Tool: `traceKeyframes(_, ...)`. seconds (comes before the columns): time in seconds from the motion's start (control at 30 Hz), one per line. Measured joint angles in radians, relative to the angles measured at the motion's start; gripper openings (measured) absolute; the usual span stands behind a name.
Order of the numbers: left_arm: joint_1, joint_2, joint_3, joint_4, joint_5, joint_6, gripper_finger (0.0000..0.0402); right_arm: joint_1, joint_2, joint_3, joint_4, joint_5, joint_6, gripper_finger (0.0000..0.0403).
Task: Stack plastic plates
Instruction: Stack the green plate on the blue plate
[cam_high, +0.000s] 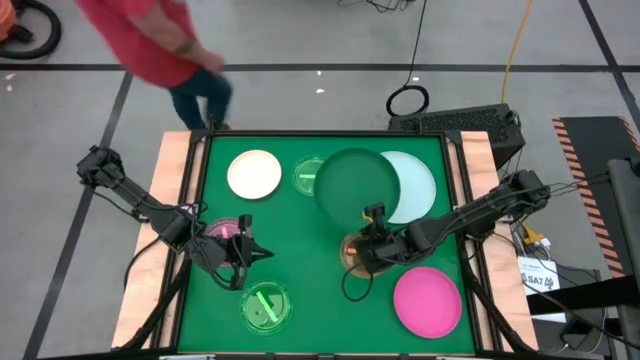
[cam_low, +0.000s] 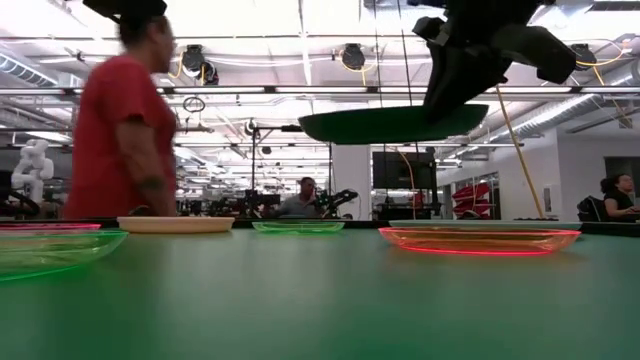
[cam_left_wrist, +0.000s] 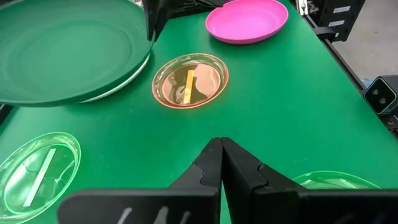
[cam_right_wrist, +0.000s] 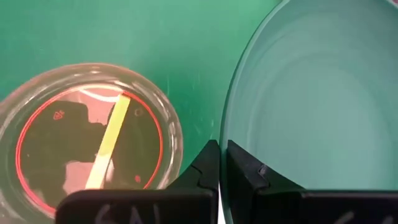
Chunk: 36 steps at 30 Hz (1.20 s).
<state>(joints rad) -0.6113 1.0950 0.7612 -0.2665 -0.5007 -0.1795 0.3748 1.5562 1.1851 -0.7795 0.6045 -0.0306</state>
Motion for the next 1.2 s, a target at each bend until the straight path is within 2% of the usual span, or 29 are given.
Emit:
traceKeyframes(0.3, 0.004, 0.000, 0.000, 0.006, 0.000, 0.035, 0.0008, -0.002, -0.022, -0.048, -0.040, 0.001, 0.071, 0.0004)
traceKeyframes(0.83, 0.069, 0.000, 0.000, 0.037, 0.000, 0.080, 0.0008, -0.099, -0.329, -0.359, 0.140, -0.001, 0.187, 0.0004)
traceKeyframes(1.2, 0.095, 0.000, 0.000, 0.037, 0.000, 0.085, 0.0008, -0.166, -0.346, -0.462, 0.168, -0.003, 0.272, 0.0004)
